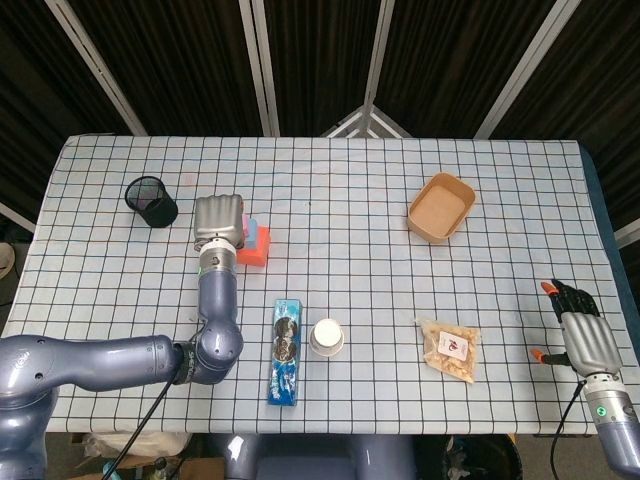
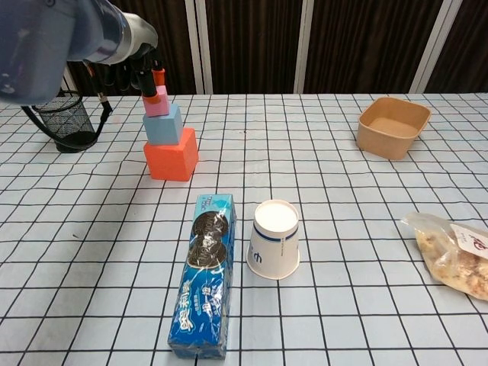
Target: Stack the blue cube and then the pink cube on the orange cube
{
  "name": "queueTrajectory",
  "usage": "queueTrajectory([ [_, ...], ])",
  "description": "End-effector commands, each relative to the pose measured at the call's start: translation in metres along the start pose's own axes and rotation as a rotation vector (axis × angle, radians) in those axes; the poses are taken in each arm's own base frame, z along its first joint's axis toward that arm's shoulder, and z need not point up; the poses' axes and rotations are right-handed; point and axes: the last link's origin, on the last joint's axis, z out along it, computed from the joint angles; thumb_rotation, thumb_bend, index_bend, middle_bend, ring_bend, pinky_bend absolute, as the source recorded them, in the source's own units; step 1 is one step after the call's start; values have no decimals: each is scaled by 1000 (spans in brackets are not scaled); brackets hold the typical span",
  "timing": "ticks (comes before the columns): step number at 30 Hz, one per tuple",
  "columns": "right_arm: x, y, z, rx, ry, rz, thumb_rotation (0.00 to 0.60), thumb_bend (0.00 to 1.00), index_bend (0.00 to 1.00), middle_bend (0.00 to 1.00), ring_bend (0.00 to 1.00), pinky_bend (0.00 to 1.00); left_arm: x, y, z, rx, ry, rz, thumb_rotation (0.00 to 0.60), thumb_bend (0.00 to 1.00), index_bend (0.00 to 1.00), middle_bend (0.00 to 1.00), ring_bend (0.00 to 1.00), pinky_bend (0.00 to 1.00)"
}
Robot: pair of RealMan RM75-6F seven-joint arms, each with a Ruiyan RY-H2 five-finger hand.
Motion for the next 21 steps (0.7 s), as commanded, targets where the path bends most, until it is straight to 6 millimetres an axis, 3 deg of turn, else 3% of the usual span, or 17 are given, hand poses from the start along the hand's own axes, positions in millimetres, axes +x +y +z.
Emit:
queueTrajectory([
  [1, 0, 0, 0, 0, -1, 0, 600, 94, 0, 42, 24, 36, 1, -1, 0, 3, 5, 1, 600, 410, 341, 860, 698, 722],
  [9, 0, -1, -1, -1, -7, -4, 600, 94, 0, 42, 24, 36, 25, -26, -11, 43, 69, 14, 600, 410, 302, 855, 696, 722],
  [16, -2, -5, -1, 0, -25, -11, 600, 94, 0, 42, 22, 36, 53, -60, -41, 9, 116, 5, 600, 410, 238, 850, 691, 722],
  [21, 1, -8, -4, 10, -20, -3, 600, 95, 0, 42, 22, 36, 63, -88, -68, -67, 133, -51, 600, 410, 253, 846, 685, 722],
])
